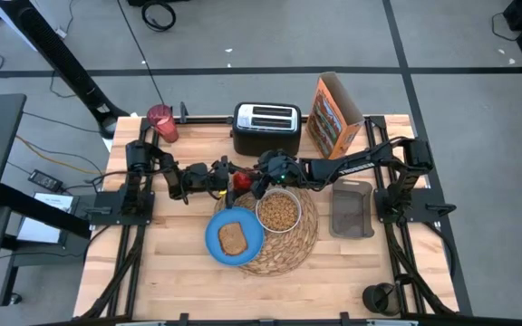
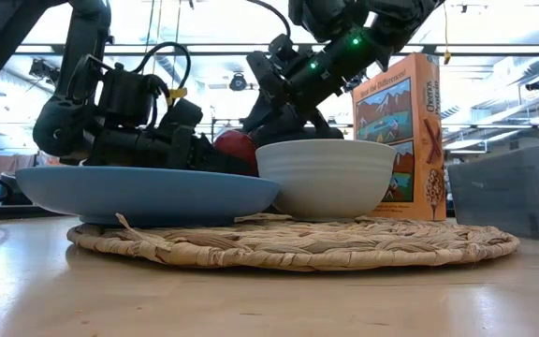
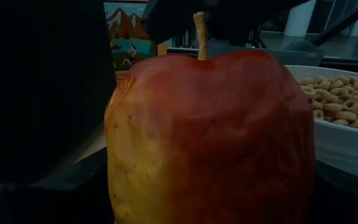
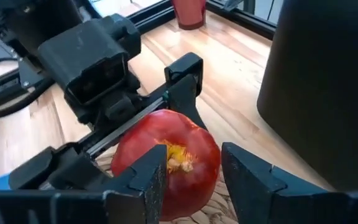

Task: Arrange a breakfast setting
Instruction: Put the apple from the black bin on the top left of the table mat

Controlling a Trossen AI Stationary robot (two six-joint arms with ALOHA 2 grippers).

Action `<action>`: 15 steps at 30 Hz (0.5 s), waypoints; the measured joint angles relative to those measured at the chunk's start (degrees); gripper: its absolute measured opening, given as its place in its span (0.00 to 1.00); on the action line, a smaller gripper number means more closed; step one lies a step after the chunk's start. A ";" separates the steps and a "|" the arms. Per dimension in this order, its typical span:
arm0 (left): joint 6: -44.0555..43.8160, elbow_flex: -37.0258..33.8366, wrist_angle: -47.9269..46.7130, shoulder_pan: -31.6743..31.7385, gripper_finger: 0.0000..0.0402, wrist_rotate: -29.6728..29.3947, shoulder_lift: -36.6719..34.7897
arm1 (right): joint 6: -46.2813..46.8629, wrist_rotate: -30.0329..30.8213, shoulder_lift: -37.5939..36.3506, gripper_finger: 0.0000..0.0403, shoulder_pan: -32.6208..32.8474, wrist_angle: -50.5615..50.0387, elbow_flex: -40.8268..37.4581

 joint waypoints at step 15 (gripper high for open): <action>1.08 -0.07 0.02 -0.17 0.84 0.00 -3.98 | -6.70 -2.30 -0.15 0.38 0.12 6.40 0.02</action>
